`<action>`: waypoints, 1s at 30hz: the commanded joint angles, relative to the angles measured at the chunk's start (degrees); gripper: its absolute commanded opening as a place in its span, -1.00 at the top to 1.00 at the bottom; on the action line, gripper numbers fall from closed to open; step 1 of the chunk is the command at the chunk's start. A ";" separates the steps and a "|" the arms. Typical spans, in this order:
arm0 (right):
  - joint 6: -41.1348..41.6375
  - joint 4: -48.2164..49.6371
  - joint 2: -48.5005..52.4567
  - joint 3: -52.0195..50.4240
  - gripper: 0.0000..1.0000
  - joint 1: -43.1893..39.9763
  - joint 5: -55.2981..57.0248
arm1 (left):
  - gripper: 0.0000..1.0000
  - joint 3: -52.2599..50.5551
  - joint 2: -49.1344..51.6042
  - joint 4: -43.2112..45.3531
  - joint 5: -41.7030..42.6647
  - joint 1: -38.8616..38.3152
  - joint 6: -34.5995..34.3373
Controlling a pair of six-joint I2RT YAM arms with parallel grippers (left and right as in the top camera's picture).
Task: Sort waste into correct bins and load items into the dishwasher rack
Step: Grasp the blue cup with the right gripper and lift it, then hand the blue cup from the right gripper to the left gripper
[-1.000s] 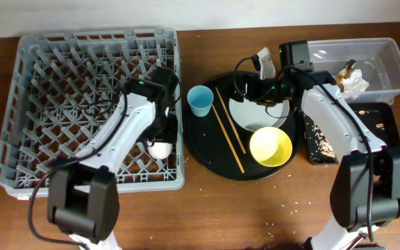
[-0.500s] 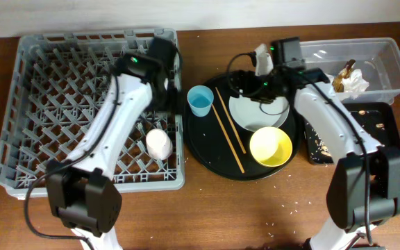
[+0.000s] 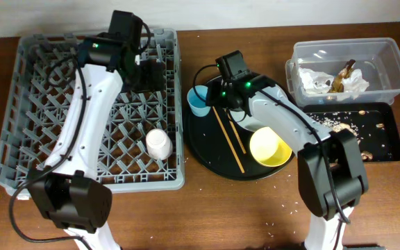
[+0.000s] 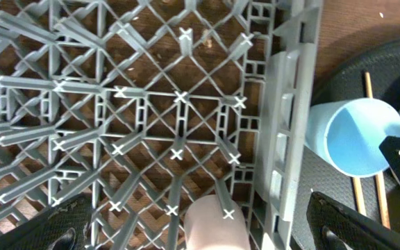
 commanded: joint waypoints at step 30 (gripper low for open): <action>-11.39 6.21 -4.96 4.00 0.92 -19.30 -74.60 | -0.99 -2.19 -0.17 4.22 71.01 5.09 25.24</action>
